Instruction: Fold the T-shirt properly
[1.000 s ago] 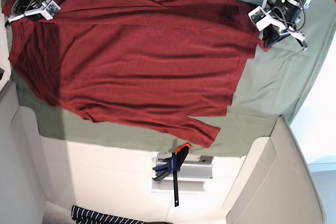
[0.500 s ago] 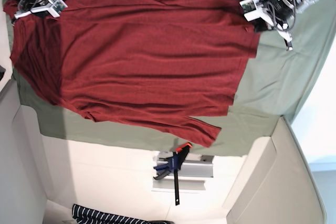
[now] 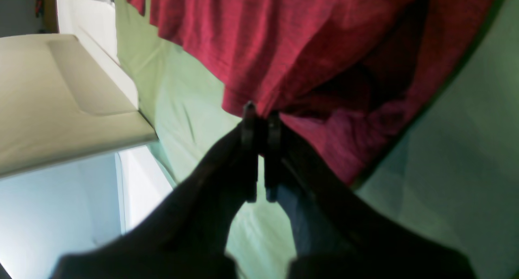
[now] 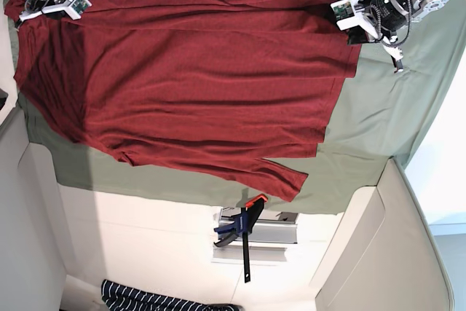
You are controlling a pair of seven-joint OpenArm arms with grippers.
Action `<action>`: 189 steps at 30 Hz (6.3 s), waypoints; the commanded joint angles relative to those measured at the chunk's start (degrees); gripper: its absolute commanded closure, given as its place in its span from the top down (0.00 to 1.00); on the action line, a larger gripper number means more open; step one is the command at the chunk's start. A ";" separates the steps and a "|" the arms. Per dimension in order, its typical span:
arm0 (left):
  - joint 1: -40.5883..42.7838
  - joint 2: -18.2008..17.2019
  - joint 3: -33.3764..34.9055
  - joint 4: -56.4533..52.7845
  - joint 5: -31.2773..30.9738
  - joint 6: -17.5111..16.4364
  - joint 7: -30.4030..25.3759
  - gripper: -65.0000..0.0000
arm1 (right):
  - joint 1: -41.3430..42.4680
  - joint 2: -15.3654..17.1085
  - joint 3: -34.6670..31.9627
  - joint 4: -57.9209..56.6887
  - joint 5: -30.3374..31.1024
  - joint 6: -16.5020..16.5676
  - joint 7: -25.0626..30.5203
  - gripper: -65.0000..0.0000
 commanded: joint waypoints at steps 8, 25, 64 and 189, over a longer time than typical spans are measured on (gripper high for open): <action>-0.48 -4.85 -0.59 -1.86 0.50 0.92 -0.33 0.00 | 0.90 0.92 0.57 0.70 -0.61 -0.81 0.63 0.00; -0.46 -8.87 -0.59 -1.86 -3.06 5.57 -2.64 0.00 | 0.92 0.92 0.57 0.70 -0.61 -0.83 0.63 0.00; -3.15 -8.68 -0.59 -6.25 -4.42 21.11 -5.25 0.33 | 0.92 0.92 0.57 1.36 -2.75 -7.19 0.63 0.40; 4.33 -7.63 8.41 -16.35 12.66 19.82 -9.81 0.47 | 10.43 13.42 -23.65 0.37 -1.46 5.88 -2.14 0.54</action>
